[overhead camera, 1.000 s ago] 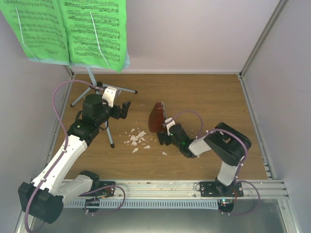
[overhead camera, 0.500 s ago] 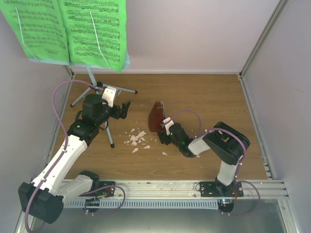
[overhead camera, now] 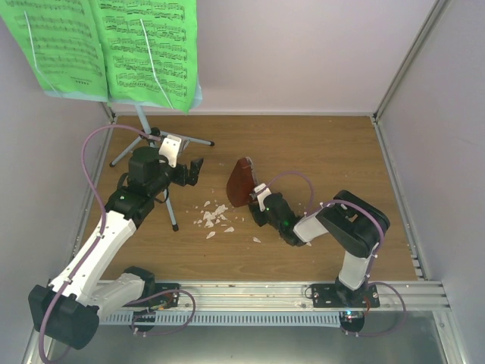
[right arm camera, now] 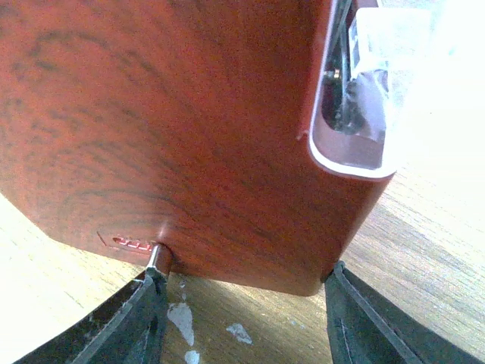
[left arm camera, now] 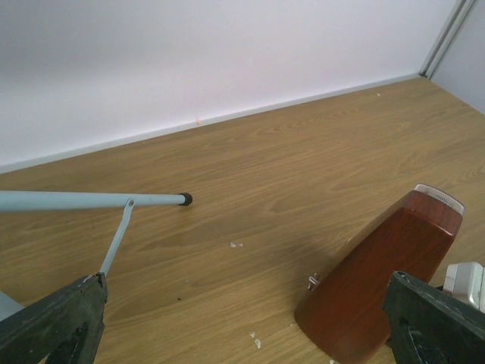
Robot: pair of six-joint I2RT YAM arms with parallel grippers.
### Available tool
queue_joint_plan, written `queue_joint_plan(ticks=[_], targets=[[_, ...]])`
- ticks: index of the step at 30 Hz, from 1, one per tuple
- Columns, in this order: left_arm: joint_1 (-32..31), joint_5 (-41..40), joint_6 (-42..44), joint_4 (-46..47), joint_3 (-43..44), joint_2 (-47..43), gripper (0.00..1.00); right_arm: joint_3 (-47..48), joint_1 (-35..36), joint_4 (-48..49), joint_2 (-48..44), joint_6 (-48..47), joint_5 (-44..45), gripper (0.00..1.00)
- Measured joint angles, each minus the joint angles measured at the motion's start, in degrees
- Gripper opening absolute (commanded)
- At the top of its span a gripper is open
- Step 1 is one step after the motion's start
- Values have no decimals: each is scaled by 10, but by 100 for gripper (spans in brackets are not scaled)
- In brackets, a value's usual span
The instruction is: Pack up the instrument practice props
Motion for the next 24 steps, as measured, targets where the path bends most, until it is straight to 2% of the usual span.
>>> queue_joint_plan(ticks=[5, 10, 13, 15, 20, 24], targets=[[0, 0, 0, 0, 0, 0, 99, 0, 0, 0, 0, 0, -1, 57], [1, 2, 0, 0, 0, 0, 99, 0, -1, -2, -2, 5, -1, 87], [1, 2, 0, 0, 0, 0, 99, -11, -1, -18, -23, 7, -3, 98], [1, 1, 0, 0, 0, 0, 99, -27, -1, -37, -56, 12, -9, 100], [2, 0, 0, 4, -8, -10, 99, -55, -7, -96, -204, 18, -27, 99], [2, -1, 0, 10, -10, -17, 99, -7, -26, -163, -295, 21, -50, 100]])
